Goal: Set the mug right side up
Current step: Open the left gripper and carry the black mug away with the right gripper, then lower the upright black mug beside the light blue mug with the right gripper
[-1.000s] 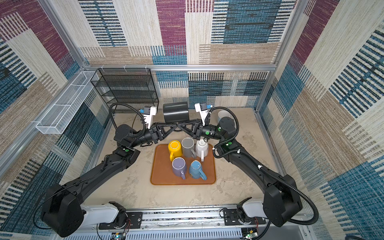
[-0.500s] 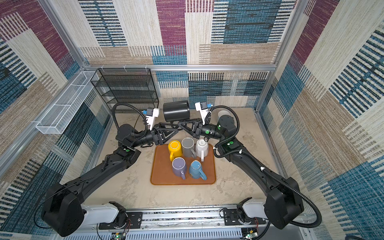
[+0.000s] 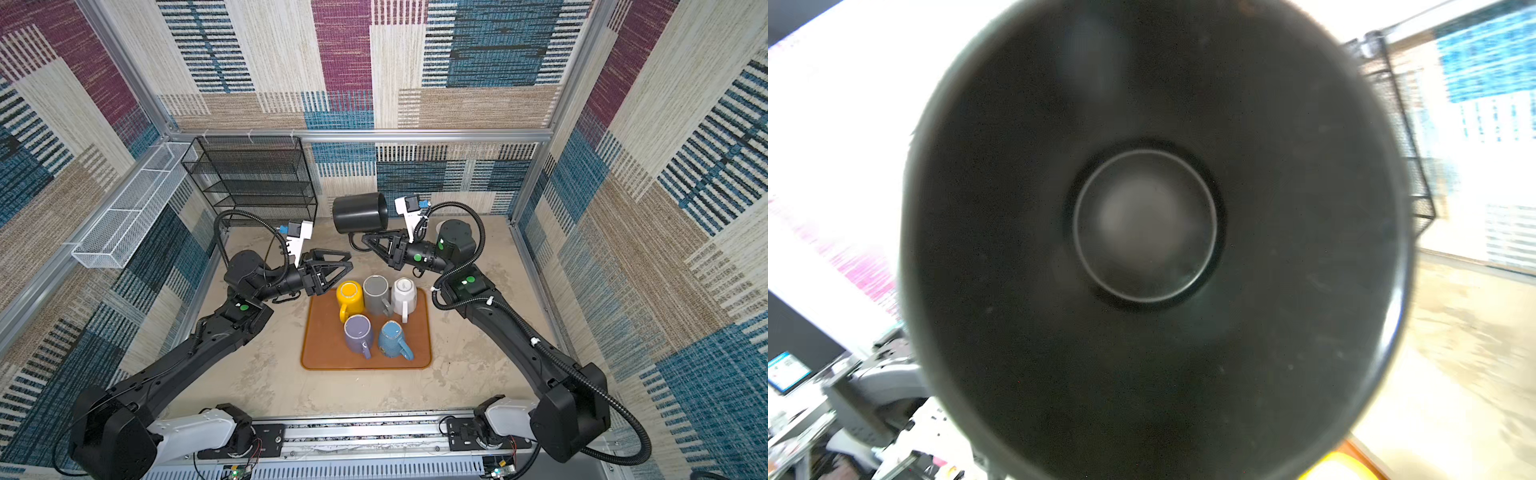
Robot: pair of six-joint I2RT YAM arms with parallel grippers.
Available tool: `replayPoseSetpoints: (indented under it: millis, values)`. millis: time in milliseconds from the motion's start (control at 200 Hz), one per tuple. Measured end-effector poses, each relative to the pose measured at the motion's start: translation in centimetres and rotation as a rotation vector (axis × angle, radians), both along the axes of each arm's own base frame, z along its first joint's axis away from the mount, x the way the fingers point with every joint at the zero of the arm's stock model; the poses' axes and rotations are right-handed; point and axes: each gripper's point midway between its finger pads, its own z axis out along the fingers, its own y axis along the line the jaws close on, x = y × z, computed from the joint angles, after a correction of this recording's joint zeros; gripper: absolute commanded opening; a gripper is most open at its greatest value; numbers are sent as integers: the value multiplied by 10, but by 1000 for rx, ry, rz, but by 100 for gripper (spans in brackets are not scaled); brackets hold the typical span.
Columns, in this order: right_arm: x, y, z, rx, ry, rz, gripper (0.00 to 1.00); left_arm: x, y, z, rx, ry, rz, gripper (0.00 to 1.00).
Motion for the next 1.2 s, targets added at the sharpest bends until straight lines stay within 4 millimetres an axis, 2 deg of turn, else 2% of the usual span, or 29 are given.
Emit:
replayPoseSetpoints:
  millis: [371,611,927,1202]
  values:
    - [38,-38,-11,-52,54,-147,0,3,14,-16,85,22,115,75]
    - [71,-59,-44,-107,147,-226,0,7,22,-31,150,60,177,75]
    - [108,-74,-69,-170,201,-297,0,16,33,-54,240,128,270,75]
    - [149,-93,-111,-262,293,-404,0,19,50,-77,358,165,361,75]
